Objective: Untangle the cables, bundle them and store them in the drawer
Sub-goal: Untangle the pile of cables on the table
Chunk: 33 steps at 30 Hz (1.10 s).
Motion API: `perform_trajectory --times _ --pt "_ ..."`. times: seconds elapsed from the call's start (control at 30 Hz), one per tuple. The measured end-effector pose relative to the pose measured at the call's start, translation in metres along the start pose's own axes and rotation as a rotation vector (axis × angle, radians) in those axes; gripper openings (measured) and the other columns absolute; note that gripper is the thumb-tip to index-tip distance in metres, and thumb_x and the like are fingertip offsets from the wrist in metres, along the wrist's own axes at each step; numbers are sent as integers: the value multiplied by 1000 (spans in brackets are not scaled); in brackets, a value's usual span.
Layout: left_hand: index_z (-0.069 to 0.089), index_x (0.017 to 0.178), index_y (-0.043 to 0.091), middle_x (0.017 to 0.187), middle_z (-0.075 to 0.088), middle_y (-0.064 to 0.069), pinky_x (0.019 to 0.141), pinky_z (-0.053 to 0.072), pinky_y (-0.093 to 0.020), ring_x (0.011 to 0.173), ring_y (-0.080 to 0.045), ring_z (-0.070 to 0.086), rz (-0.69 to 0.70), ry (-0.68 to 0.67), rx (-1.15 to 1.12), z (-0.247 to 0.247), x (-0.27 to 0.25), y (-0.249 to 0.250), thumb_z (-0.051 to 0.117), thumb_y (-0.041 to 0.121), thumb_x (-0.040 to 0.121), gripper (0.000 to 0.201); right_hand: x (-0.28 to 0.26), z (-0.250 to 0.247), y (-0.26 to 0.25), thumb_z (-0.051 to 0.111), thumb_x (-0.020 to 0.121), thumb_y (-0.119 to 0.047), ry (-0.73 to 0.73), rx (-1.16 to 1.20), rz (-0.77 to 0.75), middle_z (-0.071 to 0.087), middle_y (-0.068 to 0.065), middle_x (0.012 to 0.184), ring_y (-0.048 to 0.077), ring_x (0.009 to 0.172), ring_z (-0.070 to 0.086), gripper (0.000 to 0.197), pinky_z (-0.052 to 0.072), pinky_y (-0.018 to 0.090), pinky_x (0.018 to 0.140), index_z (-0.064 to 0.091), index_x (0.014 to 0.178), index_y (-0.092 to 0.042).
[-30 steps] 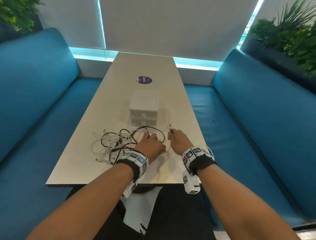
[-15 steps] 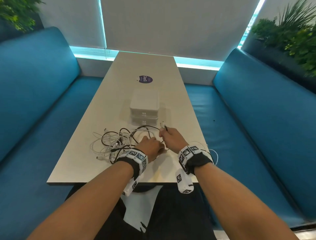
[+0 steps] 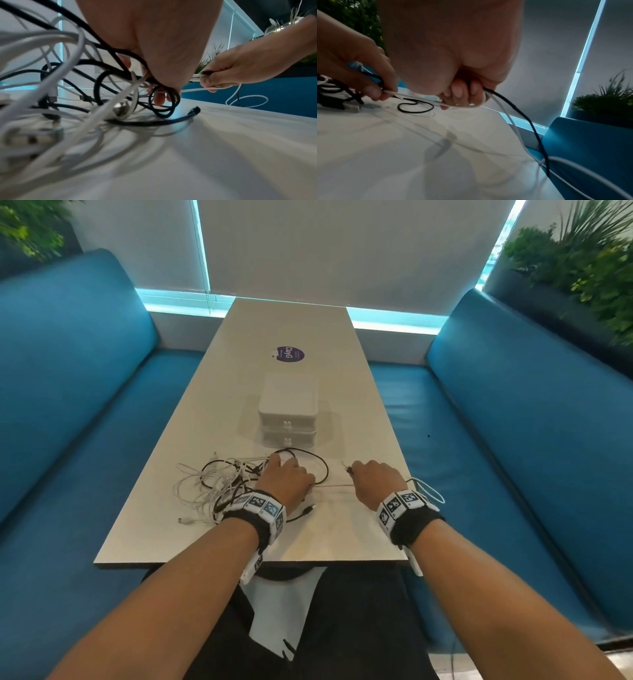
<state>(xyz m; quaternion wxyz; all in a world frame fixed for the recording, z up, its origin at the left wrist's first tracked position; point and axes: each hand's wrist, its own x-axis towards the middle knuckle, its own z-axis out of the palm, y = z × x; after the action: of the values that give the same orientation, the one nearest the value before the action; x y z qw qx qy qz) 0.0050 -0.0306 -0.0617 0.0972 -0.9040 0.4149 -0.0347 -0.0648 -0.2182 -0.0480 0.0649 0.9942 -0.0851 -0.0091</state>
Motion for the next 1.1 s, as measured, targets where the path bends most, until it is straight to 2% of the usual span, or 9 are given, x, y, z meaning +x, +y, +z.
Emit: perform_trajectory --times 0.13,0.23,0.37,0.47,0.57,0.7,0.77,0.97,1.1 --pt "65 106 29 103 69 7 96 28 -47 110 -21 50 19 -43 60 -4 0 7 49 21 97 20 4 -3 -9 35 103 -21 7 107 115 63 10 104 29 93 63 22 40 34 68 52 113 -12" --pt "67 105 27 100 70 5 99 28 -48 110 -21 52 11 -71 66 -8 3 11 51 20 94 20 10 -9 -25 35 104 -21 12 237 74 62 16 103 34 90 63 21 41 36 66 49 114 -9" --pt "65 100 26 91 68 3 99 29 -47 108 -21 52 -10 -64 30 -14 3 17 58 18 88 16 15 -8 -48 36 103 -24 -93 501 30 64 18 105 36 94 62 24 42 36 70 53 109 -7" --pt "63 100 29 90 67 5 98 28 -46 108 -22 50 -19 -49 -15 -14 -2 13 60 20 88 15 16 -4 -49 35 102 -22 -200 588 29 65 18 113 35 103 60 32 44 36 81 59 112 -3" --pt "63 109 32 97 68 7 97 28 -47 110 -21 49 -50 -9 -46 -13 -7 9 53 16 93 25 12 1 -44 40 100 -24 -275 576 -15 66 14 112 31 100 62 30 46 35 80 63 112 -8" --pt "64 105 27 96 67 6 98 28 -50 111 -22 49 -75 -36 16 -16 -5 7 52 9 90 27 6 6 -35 42 102 -36 -193 411 -28 66 12 102 32 89 62 28 50 38 74 56 111 -15" --pt "66 102 26 95 67 4 97 28 -50 111 -23 49 -91 -49 65 -18 -5 3 53 7 89 26 4 4 -24 39 103 -35 -151 308 -2 64 11 101 30 84 61 26 45 34 69 55 112 -17" --pt "68 104 23 102 68 4 103 26 -51 115 -25 47 -116 -54 96 -12 -6 -1 57 8 89 24 -2 -1 9 37 102 -25 -134 131 152 62 10 108 30 95 63 27 42 33 70 54 121 -16" --pt "71 106 25 101 69 4 104 23 -52 118 -24 47 -108 -30 57 -11 0 9 54 19 95 21 -3 -2 -9 37 98 -12 -102 326 289 60 16 117 34 106 61 28 44 38 78 45 125 -6"
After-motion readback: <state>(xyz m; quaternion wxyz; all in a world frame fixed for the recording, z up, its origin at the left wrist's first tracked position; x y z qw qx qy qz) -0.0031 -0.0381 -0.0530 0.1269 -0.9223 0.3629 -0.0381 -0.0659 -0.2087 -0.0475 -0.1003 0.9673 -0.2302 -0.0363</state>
